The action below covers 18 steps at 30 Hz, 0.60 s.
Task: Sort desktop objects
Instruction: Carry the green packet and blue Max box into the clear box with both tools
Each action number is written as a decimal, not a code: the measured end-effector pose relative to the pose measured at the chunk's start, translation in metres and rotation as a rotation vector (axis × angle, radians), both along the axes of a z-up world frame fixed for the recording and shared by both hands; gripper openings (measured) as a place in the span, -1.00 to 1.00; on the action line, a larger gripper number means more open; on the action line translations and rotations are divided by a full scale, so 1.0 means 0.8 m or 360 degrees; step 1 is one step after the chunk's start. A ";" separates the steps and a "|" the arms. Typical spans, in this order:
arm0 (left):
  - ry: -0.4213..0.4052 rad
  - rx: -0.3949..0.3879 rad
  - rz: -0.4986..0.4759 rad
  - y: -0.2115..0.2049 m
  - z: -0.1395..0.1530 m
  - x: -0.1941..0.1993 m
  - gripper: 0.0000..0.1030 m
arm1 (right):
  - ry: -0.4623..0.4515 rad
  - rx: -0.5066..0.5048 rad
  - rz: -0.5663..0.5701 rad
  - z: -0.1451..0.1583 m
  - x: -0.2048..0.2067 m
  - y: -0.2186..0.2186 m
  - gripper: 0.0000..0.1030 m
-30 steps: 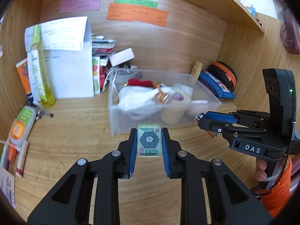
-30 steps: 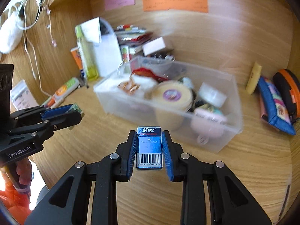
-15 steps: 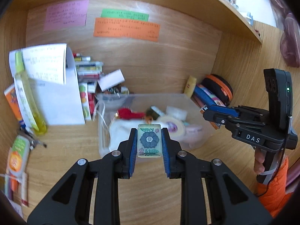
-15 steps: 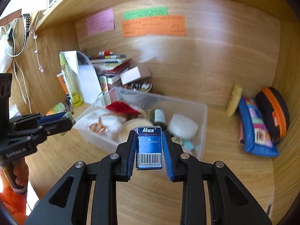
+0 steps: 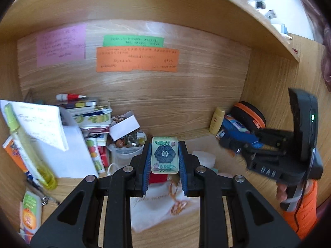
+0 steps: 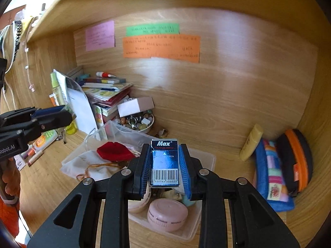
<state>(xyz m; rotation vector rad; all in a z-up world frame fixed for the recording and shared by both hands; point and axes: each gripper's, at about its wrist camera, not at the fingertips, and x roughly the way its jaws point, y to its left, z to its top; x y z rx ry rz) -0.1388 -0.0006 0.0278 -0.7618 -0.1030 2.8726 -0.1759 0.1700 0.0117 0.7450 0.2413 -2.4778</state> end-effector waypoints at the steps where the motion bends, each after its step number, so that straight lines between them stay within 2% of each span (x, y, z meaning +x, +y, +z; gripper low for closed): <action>1: -0.0017 0.0000 -0.0006 0.002 -0.003 -0.008 -0.54 | -0.0027 -0.0004 -0.0002 -0.006 -0.006 0.000 -0.52; 8: -0.0192 0.0075 -0.0056 0.015 -0.046 -0.063 -0.54 | -0.0189 0.0028 -0.0019 -0.050 -0.033 0.000 -0.52; 13: -0.0312 0.0079 -0.0089 0.020 -0.076 -0.080 -0.54 | -0.0259 0.0050 -0.0057 -0.072 -0.046 0.005 -0.52; 18: -0.0366 0.0076 -0.0089 0.019 -0.089 -0.086 -0.54 | -0.0318 0.0084 -0.0056 -0.087 -0.055 0.000 -0.52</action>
